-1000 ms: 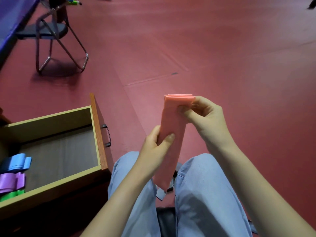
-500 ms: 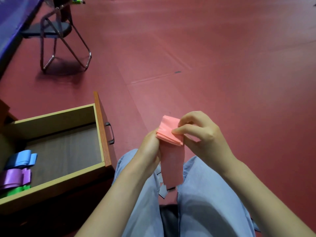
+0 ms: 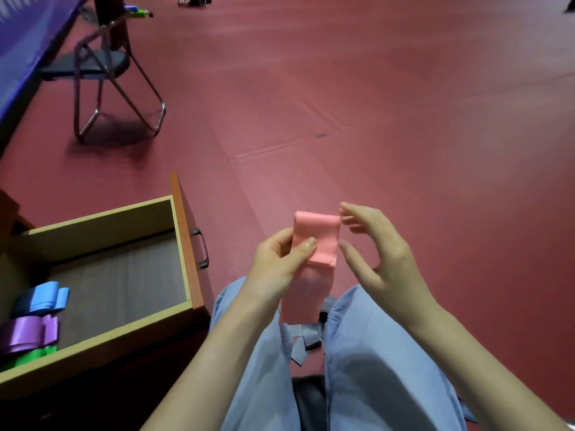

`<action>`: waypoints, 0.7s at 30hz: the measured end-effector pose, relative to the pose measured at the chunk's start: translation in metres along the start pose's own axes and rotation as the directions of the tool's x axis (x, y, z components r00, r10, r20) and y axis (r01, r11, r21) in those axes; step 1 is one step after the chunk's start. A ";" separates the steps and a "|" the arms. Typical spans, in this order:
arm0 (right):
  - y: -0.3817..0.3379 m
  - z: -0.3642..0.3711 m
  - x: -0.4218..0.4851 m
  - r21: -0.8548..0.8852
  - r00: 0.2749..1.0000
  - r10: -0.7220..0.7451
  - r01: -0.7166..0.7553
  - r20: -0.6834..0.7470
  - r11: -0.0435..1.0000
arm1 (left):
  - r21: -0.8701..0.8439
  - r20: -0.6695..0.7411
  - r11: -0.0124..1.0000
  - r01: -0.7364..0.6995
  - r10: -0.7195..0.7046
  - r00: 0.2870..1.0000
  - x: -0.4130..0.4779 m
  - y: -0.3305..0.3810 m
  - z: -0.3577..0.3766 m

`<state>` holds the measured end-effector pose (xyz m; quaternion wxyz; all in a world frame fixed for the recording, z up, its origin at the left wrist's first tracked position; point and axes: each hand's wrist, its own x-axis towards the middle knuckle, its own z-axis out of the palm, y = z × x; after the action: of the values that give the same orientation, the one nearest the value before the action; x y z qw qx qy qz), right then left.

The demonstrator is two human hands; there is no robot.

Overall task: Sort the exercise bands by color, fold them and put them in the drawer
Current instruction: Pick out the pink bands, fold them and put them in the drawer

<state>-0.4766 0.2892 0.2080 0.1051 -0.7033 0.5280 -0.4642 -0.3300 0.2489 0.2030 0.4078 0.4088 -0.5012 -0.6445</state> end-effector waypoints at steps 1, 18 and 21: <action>-0.005 0.001 -0.002 0.154 0.984 0.176 -0.171 -0.020 0.973 | 0.013 -0.034 0.999 -0.030 0.030 0.999 0.001 0.001 0.000; -0.019 0.001 0.012 0.577 0.859 0.501 -0.462 0.104 0.673 | 0.025 0.181 0.980 0.195 -0.196 0.964 -0.009 -0.008 -0.008; -0.017 -0.001 0.012 0.522 0.885 0.458 -0.429 0.080 0.737 | 0.093 0.094 0.983 0.158 -0.167 0.981 -0.012 -0.012 -0.010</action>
<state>-0.4663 0.2860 0.2257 0.3865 -0.4884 0.5351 -0.5708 -0.3181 0.2593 0.1908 0.3100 0.4320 -0.5132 -0.6737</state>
